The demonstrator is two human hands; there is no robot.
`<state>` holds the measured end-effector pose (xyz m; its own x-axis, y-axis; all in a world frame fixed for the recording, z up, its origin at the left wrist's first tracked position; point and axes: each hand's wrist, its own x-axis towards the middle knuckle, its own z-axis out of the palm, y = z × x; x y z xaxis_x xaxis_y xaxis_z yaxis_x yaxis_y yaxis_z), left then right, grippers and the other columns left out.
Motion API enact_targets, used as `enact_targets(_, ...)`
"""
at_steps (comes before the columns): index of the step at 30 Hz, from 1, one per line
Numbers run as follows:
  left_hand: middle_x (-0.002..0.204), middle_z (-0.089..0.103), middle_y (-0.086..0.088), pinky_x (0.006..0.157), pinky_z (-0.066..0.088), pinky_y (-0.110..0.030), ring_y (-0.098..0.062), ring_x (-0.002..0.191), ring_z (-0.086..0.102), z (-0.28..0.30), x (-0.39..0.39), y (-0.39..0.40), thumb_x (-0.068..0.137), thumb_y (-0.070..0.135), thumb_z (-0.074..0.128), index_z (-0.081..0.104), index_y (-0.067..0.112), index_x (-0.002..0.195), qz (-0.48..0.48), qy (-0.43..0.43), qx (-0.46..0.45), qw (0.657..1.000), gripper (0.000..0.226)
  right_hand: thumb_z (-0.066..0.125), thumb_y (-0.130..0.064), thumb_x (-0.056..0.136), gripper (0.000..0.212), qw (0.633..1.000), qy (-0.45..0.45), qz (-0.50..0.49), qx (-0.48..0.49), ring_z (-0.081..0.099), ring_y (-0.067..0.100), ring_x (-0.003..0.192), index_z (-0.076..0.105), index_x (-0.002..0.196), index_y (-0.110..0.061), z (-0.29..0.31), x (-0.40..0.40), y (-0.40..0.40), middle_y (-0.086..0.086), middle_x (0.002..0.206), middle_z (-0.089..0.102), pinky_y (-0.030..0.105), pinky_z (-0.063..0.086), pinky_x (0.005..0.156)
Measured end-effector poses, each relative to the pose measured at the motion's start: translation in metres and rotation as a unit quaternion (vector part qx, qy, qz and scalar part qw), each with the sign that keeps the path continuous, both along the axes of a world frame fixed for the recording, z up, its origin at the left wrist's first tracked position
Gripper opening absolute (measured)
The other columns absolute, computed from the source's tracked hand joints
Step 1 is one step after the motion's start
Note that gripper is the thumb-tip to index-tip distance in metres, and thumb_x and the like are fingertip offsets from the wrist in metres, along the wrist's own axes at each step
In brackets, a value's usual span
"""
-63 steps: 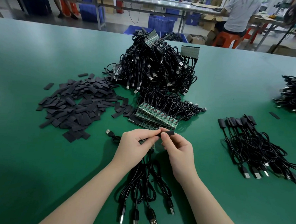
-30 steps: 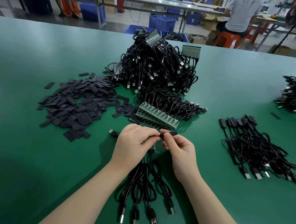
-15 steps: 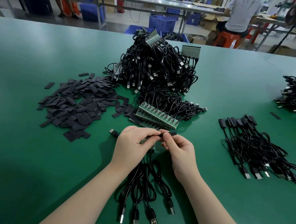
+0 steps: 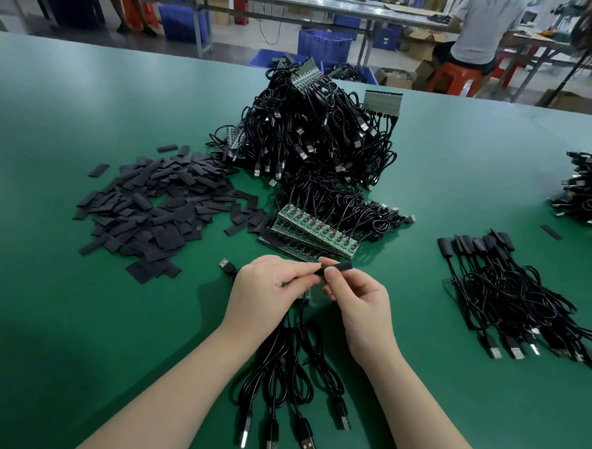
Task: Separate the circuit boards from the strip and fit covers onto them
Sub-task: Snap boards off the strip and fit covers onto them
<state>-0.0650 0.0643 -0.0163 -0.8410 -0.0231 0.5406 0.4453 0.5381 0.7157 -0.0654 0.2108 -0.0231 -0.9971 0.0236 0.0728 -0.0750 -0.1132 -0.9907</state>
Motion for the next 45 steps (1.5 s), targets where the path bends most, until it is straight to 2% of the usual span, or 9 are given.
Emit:
enact_targets(5, 0.086, 0.073, 0.015, 0.075, 0.054, -0.028, -0.006, 0.083, 0.067, -0.001, -0.001, -0.002, 0.079, 0.020, 0.078, 0.079, 0.021, 0.095, 0.033, 0.000, 0.008, 0.999, 0.016, 0.071, -0.015, 0.090, 0.054, 0.990, 0.077, -0.086, 0.087, 0.053, 0.000, 0.064, 0.054, 0.132, -0.044, -0.004, 0.007, -0.008, -0.017, 0.093, 0.071, 0.013, 0.046, 0.062)
enact_targets(18, 0.088, 0.075, 0.012, 0.079, 0.050, -0.019, -0.003, 0.086, 0.065, -0.005, -0.001, 0.003, 0.079, 0.018, 0.080, 0.078, 0.023, 0.101, 0.033, -0.034, 0.025, 0.999, 0.022, 0.065, -0.019, 0.095, 0.049, 0.990, 0.060, -0.084, 0.094, 0.067, 0.007, 0.077, 0.051, 0.124, -0.057, -0.007, 0.005, -0.010, -0.014, 0.086, 0.074, 0.014, 0.050, 0.071)
enact_targets(24, 0.087, 0.076, 0.009, 0.077, 0.051, -0.019, -0.002, 0.083, 0.067, -0.005, -0.001, -0.001, 0.075, 0.018, 0.083, 0.080, 0.021, 0.094, 0.023, -0.038, 0.032, 0.999, 0.020, 0.064, -0.024, 0.096, 0.037, 0.991, 0.037, -0.084, 0.102, 0.054, 0.020, 0.071, 0.061, 0.115, -0.055, -0.007, 0.002, -0.006, 0.016, 0.087, 0.069, 0.044, 0.054, 0.075)
enact_targets(29, 0.089, 0.075, 0.016, 0.079, 0.051, -0.015, 0.003, 0.087, 0.066, -0.007, -0.003, 0.003, 0.080, 0.014, 0.078, 0.079, 0.026, 0.095, 0.023, -0.038, 0.032, 0.999, 0.020, 0.067, -0.028, 0.093, 0.041, 0.996, 0.004, -0.055, 0.072, 0.066, 0.007, 0.077, 0.055, 0.130, -0.043, -0.009, 0.003, -0.008, -0.009, 0.085, 0.075, 0.019, 0.053, 0.073)
enact_targets(31, 0.090, 0.074, 0.020, 0.082, 0.049, -0.016, 0.001, 0.089, 0.065, -0.008, -0.003, 0.005, 0.081, 0.011, 0.074, 0.079, 0.029, 0.095, 0.033, -0.029, -0.007, 0.999, 0.024, 0.068, -0.030, 0.093, 0.009, 0.994, 0.005, -0.046, 0.099, 0.059, 0.003, 0.064, 0.072, 0.098, -0.036, -0.005, 0.003, -0.011, -0.012, 0.070, 0.069, 0.018, 0.046, 0.064)
enact_targets(33, 0.090, 0.071, 0.024, 0.085, 0.048, -0.017, 0.000, 0.092, 0.063, -0.009, -0.003, 0.005, 0.081, 0.013, 0.073, 0.077, 0.032, 0.100, 0.032, -0.051, -0.012, 0.998, 0.027, 0.069, -0.026, 0.092, 0.023, 0.992, 0.022, -0.049, 0.115, 0.047, 0.003, 0.057, 0.070, 0.070, -0.026, -0.006, 0.003, -0.011, -0.007, 0.059, 0.059, 0.016, 0.038, 0.056)
enact_targets(36, 0.098, 0.068, 0.024, 0.094, 0.042, -0.017, 0.004, 0.098, 0.057, -0.009, -0.005, 0.001, 0.079, 0.029, 0.075, 0.067, 0.036, 0.121, 0.006, -0.081, -0.033, 0.996, 0.043, 0.070, -0.021, 0.092, 0.020, 0.995, 0.017, -0.066, 0.067, 0.052, 0.009, 0.063, 0.074, 0.073, -0.016, -0.002, 0.004, -0.009, 0.015, 0.068, 0.064, 0.020, 0.041, 0.058)
enact_targets(40, 0.104, 0.071, 0.018, 0.099, 0.041, -0.034, -0.002, 0.100, 0.061, -0.011, -0.009, -0.002, 0.085, 0.033, 0.072, 0.072, 0.031, 0.113, 0.023, -0.053, -0.125, 0.991, 0.028, 0.070, -0.022, 0.090, 0.012, 0.992, -0.017, -0.115, -0.046, 0.058, 0.002, 0.060, 0.077, 0.081, -0.018, 0.000, -0.001, -0.001, -0.007, 0.066, 0.068, 0.012, 0.047, 0.060)
enact_targets(45, 0.096, 0.074, 0.014, 0.088, 0.048, -0.041, -0.008, 0.092, 0.067, -0.011, -0.009, -0.002, 0.089, 0.027, 0.066, 0.077, 0.025, 0.104, 0.001, -0.016, -0.111, 0.994, 0.018, 0.070, -0.014, 0.090, 0.017, 0.997, -0.003, -0.060, 0.039, 0.069, 0.001, 0.082, 0.078, 0.088, -0.029, -0.002, 0.002, -0.006, -0.009, 0.089, 0.077, 0.014, 0.053, 0.074)
